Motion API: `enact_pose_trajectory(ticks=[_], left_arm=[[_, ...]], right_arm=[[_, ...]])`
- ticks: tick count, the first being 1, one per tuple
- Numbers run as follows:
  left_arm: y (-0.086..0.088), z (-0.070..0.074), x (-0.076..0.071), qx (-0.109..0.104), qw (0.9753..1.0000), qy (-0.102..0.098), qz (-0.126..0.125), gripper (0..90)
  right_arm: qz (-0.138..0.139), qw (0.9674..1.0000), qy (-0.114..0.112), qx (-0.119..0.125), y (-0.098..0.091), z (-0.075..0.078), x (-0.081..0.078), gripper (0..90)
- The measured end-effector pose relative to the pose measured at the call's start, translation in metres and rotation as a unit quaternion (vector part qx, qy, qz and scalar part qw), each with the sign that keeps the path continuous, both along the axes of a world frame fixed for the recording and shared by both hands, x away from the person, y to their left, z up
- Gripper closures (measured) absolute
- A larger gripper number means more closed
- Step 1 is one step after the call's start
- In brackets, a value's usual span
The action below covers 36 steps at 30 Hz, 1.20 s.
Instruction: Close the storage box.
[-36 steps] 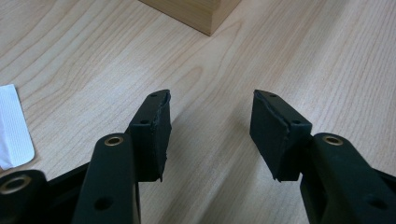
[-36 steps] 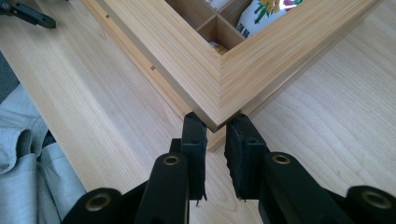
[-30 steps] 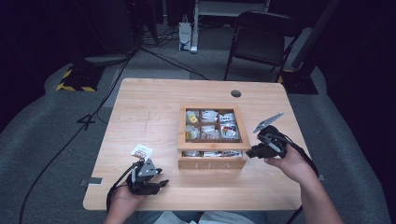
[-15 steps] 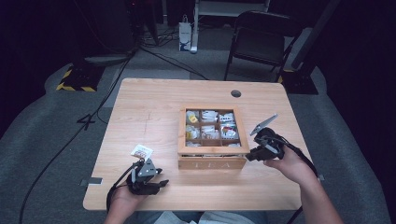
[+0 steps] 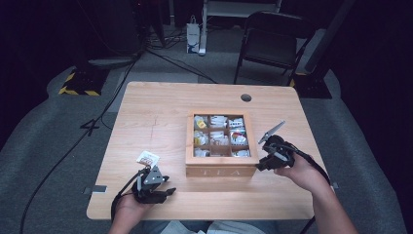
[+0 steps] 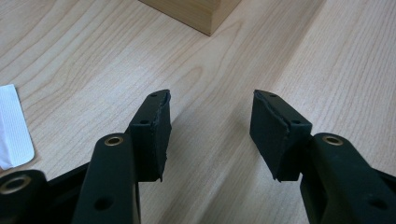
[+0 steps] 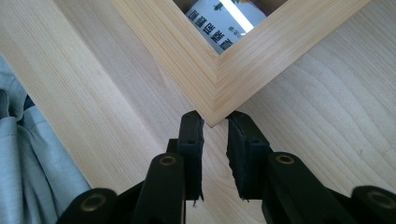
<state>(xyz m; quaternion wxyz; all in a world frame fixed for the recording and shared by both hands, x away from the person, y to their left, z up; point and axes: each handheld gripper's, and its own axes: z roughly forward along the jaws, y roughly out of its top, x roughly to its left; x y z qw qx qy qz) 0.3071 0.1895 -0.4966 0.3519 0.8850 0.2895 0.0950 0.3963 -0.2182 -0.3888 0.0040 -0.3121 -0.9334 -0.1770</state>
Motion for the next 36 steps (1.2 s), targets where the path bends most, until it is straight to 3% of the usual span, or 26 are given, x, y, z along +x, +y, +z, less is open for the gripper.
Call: enact_pose_trajectory(ticks=[10, 12, 14, 16, 18, 19, 20, 21, 22, 23, 24, 26, 27, 28, 29, 34, 35, 36], left_arm=[[0.000, 0.000, 0.000, 0.000, 1.0000, 0.000, 0.000, 48.5], [0.000, 0.000, 0.000, -0.001, 1.0000, 0.000, 0.000, 48.5], [0.000, 0.000, 0.000, 0.000, 1.0000, -0.002, 0.001, 48.4], [0.001, 0.000, -0.001, -0.001, 1.0000, -0.002, 0.001, 48.5], [0.002, 0.000, -0.001, -0.001, 1.0000, 0.000, 0.002, 48.5], [0.003, 0.000, -0.001, -0.002, 1.0000, 0.000, 0.005, 48.5], [0.003, 0.000, -0.001, -0.002, 1.0000, -0.002, 0.004, 48.5], [0.004, 0.000, -0.002, -0.002, 1.0000, 0.001, 0.006, 48.5], [0.004, 0.000, -0.002, -0.002, 1.0000, 0.001, 0.006, 48.5], [0.004, 0.000, -0.001, -0.002, 1.0000, 0.001, 0.005, 48.5], [0.004, 0.000, -0.002, -0.003, 1.0000, 0.001, 0.006, 48.5], [0.004, 0.000, -0.002, -0.002, 1.0000, 0.000, 0.006, 48.5], [0.004, 0.000, -0.002, -0.002, 1.0000, 0.000, 0.006, 48.5], [0.004, 0.000, -0.002, -0.002, 1.0000, 0.000, 0.006, 48.5], [0.005, -0.001, -0.001, -0.004, 1.0000, -0.001, 0.006, 48.6], [0.005, -0.001, 0.000, -0.005, 1.0000, -0.002, 0.006, 48.5], [0.005, -0.001, 0.000, -0.004, 1.0000, -0.003, 0.006, 48.5], [0.005, -0.001, 0.000, -0.004, 1.0000, -0.003, 0.006, 48.5]], right_arm=[[-0.009, 0.9998, 0.015, -0.001, -0.005, -0.001, 0.001, 71.5], [-0.010, 0.9999, 0.008, 0.008, -0.009, 0.003, 0.001, 70.2], [-0.015, 0.9990, -0.004, 0.041, -0.015, 0.011, 0.001, 64.6], [-0.018, 0.9983, -0.014, 0.053, -0.017, 0.015, 0.002, 62.0], [-0.029, 0.9961, -0.027, 0.079, -0.023, 0.021, 0.002, 59.2], [-0.043, 0.9928, -0.050, 0.100, -0.029, 0.027, 0.004, 54.9], [-0.043, 0.9928, -0.050, 0.100, -0.029, 0.027, 0.004, 54.9], [-0.056, 0.9898, -0.063, 0.115, -0.035, 0.030, 0.006, 51.1], [-0.056, 0.9898, -0.063, 0.115, -0.035, 0.030, 0.006, 51.1], [-0.066, 0.9858, -0.079, 0.133, -0.042, 0.031, 0.008, 46.5], [-0.066, 0.9858, -0.079, 0.133, -0.042, 0.031, 0.008, 46.5], [-0.076, 0.9822, -0.096, 0.143, -0.049, 0.032, 0.009, 46.0], [-0.089, 0.9787, -0.107, 0.150, -0.056, 0.032, 0.011, 45.2], [-0.089, 0.9787, -0.107, 0.150, -0.056, 0.032, 0.011, 45.2], [-0.094, 0.9763, -0.122, 0.152, -0.064, 0.030, 0.014, 44.0], [-0.093, 0.9737, -0.134, 0.159, -0.075, 0.022, 0.021, 43.0], [-0.092, 0.9707, -0.144, 0.169, -0.082, 0.017, 0.024, 42.9], [-0.092, 0.9707, -0.144, 0.169, -0.082, 0.017, 0.024, 42.9]])
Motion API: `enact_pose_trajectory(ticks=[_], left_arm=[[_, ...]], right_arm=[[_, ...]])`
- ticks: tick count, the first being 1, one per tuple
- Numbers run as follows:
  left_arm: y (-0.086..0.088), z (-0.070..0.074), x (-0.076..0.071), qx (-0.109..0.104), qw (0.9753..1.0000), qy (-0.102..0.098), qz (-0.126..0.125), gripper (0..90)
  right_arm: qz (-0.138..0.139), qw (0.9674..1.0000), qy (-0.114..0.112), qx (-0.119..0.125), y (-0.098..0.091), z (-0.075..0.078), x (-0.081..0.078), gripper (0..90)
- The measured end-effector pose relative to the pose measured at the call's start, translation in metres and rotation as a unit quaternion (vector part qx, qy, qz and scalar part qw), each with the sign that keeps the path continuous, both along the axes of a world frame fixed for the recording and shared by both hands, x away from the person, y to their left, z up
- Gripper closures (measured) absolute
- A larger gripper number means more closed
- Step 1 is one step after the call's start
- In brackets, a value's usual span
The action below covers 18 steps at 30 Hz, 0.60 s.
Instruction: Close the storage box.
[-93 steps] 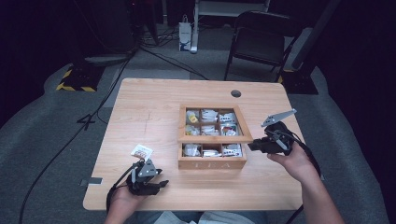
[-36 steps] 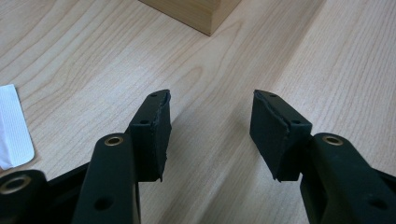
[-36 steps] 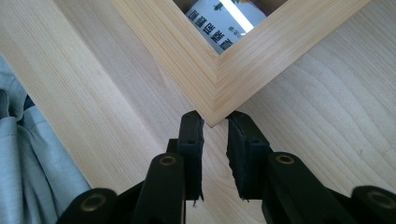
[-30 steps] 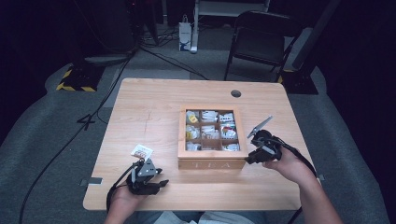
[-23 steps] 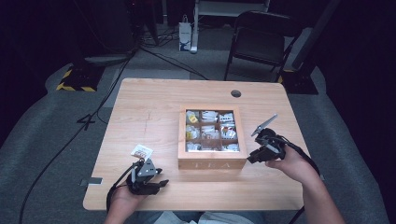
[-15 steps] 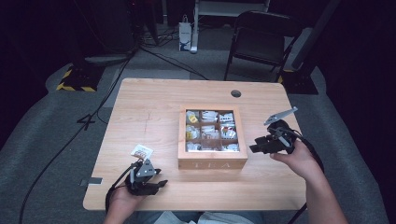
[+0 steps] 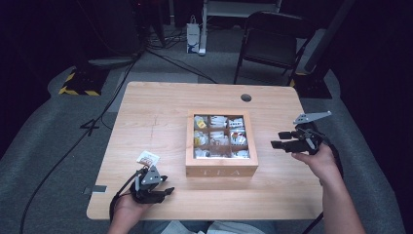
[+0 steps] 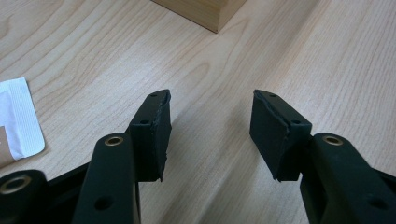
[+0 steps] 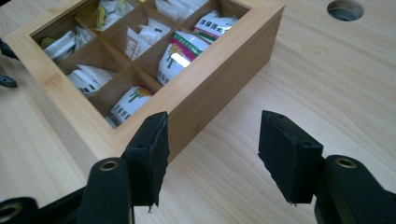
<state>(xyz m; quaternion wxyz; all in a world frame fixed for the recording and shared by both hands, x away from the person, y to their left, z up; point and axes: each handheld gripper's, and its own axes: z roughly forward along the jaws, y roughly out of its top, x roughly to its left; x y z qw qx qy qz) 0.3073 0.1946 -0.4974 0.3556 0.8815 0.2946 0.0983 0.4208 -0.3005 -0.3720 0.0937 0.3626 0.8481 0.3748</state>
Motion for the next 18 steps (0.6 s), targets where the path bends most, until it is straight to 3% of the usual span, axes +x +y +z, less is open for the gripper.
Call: enact_pose_trajectory(ticks=[3, 7, 18], left_arm=[[0.000, 0.000, 0.001, 0.000, 1.0000, 0.000, 0.000, 48.5], [0.000, 0.000, 0.001, -0.001, 1.0000, -0.001, 0.000, 48.4], [0.001, -0.001, 0.002, -0.002, 1.0000, -0.004, 0.000, 48.4]], right_arm=[[-0.024, 0.9991, -0.033, 0.007, -0.013, -0.012, 0.006, 42.7], [-0.036, 0.9979, -0.052, 0.010, -0.021, -0.019, 0.010, 42.3], [-0.069, 0.9955, -0.065, 0.010, -0.045, -0.054, 0.023, 42.0]])
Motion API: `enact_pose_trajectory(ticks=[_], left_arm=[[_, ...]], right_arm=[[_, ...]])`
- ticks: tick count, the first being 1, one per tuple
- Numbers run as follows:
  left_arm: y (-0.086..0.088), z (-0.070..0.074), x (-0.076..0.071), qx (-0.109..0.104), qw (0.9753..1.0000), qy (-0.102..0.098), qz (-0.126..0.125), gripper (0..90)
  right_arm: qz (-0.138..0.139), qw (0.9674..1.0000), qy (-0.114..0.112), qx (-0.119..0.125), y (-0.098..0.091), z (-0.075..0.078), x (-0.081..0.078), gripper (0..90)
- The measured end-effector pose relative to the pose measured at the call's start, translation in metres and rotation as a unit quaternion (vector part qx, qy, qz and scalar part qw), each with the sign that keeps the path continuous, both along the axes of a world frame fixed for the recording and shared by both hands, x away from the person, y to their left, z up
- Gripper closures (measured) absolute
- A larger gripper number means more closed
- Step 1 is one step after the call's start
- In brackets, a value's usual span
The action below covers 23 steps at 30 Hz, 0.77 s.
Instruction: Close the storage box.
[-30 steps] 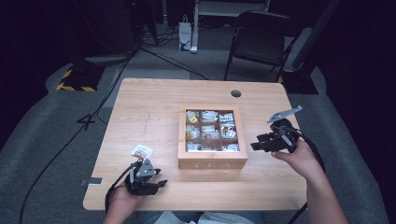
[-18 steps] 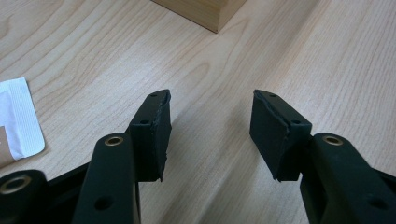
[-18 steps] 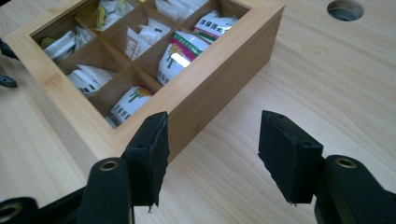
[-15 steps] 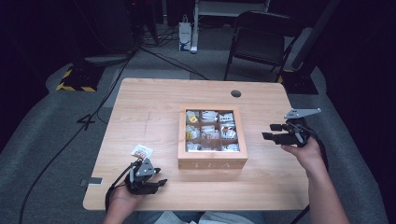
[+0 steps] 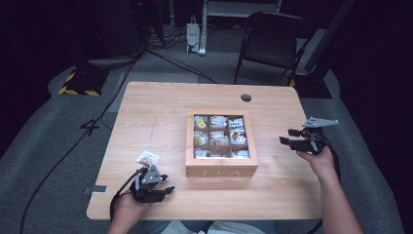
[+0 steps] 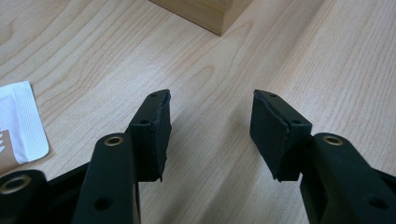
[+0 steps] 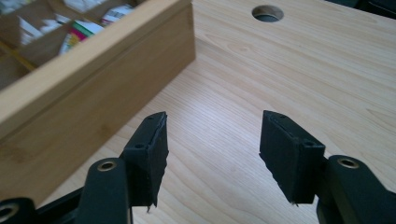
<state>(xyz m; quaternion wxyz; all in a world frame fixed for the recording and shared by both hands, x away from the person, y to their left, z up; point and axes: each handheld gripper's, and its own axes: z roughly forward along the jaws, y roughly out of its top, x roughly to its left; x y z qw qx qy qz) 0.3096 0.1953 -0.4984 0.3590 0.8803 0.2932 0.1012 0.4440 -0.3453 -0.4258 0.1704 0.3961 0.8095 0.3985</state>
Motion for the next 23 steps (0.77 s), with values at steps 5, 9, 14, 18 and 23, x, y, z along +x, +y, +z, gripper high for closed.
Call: enact_pose_trajectory(ticks=[5, 9, 14, 18, 23], left_arm=[[0.000, 0.000, 0.001, -0.002, 1.0000, -0.001, 0.000, 48.2], [0.000, -0.001, 0.001, -0.003, 1.0000, -0.002, 0.000, 47.9], [0.001, -0.001, 0.001, -0.004, 1.0000, -0.004, -0.001, 47.4], [0.001, -0.002, 0.001, -0.006, 0.9999, -0.009, -0.002, 46.6], [0.001, -0.004, 0.001, -0.011, 0.9998, -0.015, -0.005, 43.8]], right_arm=[[-0.012, 0.9999, -0.005, -0.008, -0.006, -0.016, 0.004, 41.9], [-0.018, 0.9997, -0.002, -0.015, -0.007, -0.029, 0.007, 42.0], [-0.026, 0.9993, -0.002, -0.026, -0.007, -0.045, 0.010, 42.3], [-0.032, 0.9989, 0.003, -0.035, -0.004, -0.060, 0.012, 42.6], [-0.024, 0.9993, 0.003, -0.029, -0.001, -0.077, 0.013, 34.4]])
